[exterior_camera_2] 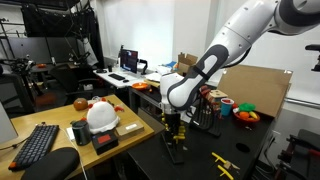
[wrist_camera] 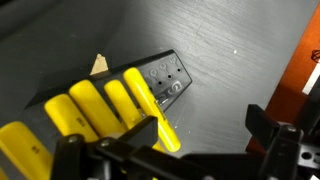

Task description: Detach the smallest yellow object from the stand and put it on the table

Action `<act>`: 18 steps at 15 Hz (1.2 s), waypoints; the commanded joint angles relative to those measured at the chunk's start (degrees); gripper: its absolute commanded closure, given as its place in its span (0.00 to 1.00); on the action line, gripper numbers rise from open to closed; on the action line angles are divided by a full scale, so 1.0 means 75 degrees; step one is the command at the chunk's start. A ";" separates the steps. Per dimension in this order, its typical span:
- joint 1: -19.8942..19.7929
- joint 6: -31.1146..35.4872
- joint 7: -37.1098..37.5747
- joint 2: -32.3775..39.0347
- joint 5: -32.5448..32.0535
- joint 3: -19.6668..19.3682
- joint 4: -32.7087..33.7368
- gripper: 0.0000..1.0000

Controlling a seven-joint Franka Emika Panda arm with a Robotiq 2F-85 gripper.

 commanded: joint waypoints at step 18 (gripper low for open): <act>0.1663 0.1606 0.2286 -0.1158 -0.0228 -0.0943 -0.1977 0.00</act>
